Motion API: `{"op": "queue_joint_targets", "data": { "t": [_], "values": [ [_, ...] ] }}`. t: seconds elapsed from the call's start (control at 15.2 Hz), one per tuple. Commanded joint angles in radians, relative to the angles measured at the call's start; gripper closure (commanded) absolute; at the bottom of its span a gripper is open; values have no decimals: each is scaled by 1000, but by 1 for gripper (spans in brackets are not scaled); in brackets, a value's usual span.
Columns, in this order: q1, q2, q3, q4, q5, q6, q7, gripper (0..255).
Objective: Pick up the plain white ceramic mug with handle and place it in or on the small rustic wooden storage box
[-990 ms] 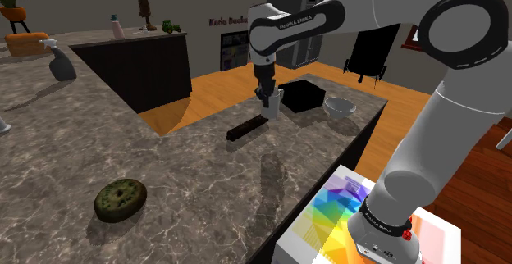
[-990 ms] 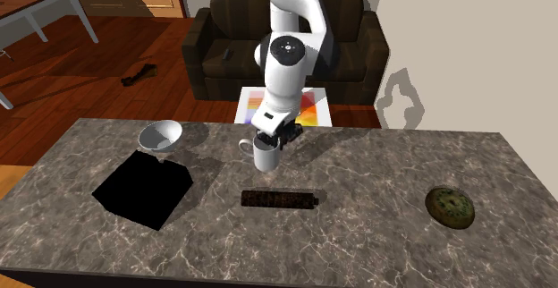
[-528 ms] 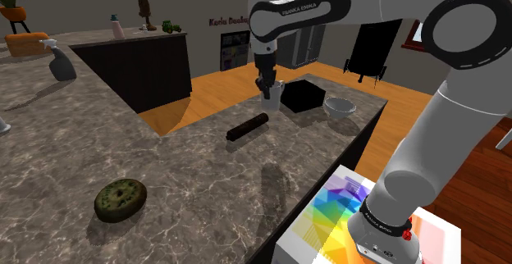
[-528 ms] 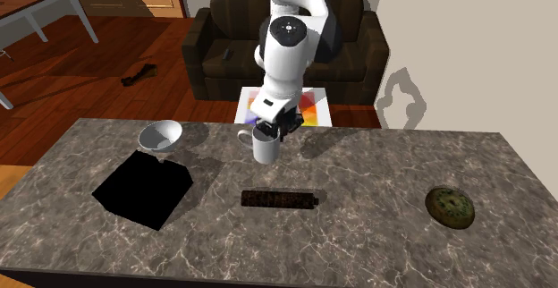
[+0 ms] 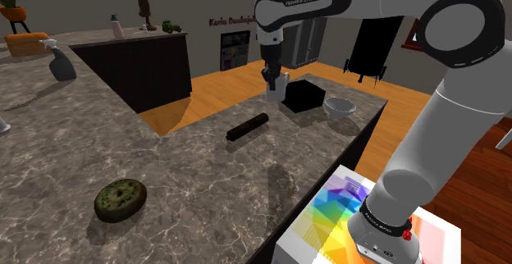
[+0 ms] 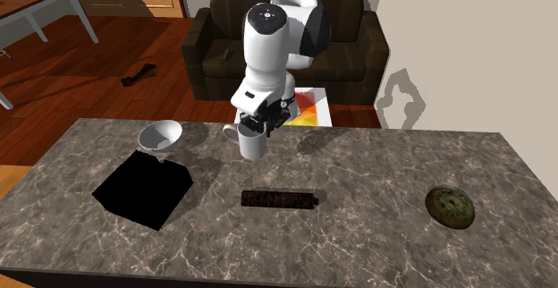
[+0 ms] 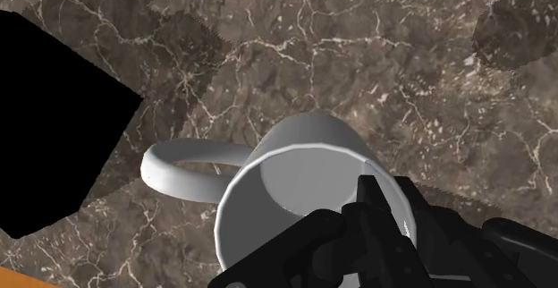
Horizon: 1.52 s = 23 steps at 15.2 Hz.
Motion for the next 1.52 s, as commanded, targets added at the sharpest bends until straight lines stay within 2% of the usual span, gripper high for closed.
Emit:
{"op": "queue_joint_targets", "data": {
  "t": [0.0,0.46,0.86,1.19,1.45],
  "values": [
    [-24,17,-25,27,-8,-7,-49,255],
    [-104,111,-103,153,-23,-25,-207,255],
    [-178,231,-159,317,-18,-57,-340,255],
    [-249,364,-196,508,1,-105,-448,255],
    [-317,504,-216,721,27,-171,-530,255]
  ]
}}
